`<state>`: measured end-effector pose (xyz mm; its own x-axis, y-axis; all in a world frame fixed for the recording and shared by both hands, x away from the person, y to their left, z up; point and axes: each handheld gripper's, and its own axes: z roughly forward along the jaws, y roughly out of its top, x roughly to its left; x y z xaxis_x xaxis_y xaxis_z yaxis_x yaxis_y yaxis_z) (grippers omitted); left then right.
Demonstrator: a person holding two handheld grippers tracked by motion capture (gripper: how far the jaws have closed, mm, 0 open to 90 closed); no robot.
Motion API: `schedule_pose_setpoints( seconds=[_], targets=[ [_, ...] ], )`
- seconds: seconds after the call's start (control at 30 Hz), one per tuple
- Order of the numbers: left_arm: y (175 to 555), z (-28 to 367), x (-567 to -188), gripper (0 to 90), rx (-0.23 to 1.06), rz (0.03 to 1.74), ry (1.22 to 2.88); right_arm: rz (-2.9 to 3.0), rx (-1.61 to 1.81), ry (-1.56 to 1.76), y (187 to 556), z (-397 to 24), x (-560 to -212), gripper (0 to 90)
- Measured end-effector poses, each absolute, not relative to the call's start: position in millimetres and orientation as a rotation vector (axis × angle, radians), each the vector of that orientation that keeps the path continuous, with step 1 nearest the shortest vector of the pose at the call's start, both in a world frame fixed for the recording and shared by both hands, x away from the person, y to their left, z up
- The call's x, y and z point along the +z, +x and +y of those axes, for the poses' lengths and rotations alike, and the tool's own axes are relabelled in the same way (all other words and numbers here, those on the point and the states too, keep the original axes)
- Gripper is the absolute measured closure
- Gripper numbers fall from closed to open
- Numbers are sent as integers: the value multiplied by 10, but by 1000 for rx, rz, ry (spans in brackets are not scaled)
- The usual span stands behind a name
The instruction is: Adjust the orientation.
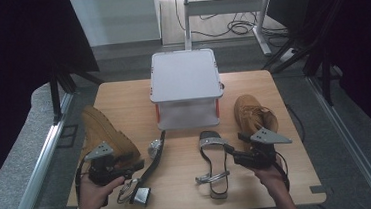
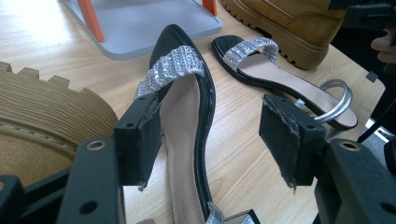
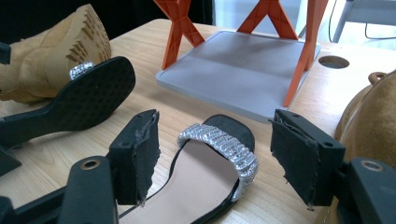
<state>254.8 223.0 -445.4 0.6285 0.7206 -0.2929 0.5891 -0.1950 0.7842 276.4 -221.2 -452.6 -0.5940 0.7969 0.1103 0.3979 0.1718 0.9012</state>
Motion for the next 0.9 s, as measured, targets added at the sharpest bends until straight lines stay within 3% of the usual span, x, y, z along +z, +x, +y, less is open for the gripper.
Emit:
schedule_pose_setpoints(
  seconds=[0.17, 0.4, 0.83, 0.9],
  targets=[
    [2544, 2246, -4444, 403, 176, 1046, 1874, 2076, 1390, 1134, 2768, -2205, -4537, 326],
    [2536, 2303, -4420, 505, 172, 1056, 1852, 2070, 1385, 1138, 2771, -2213, -4537, 326],
    [2522, 2357, -4401, 875, 128, 995, 1871, 2074, 1379, 1137, 2766, -2203, -4537, 326],
    [2514, 2371, -4389, 895, 124, 989, 1875, 2074, 1378, 1137, 2765, -2204, -4537, 326]
  ],
)
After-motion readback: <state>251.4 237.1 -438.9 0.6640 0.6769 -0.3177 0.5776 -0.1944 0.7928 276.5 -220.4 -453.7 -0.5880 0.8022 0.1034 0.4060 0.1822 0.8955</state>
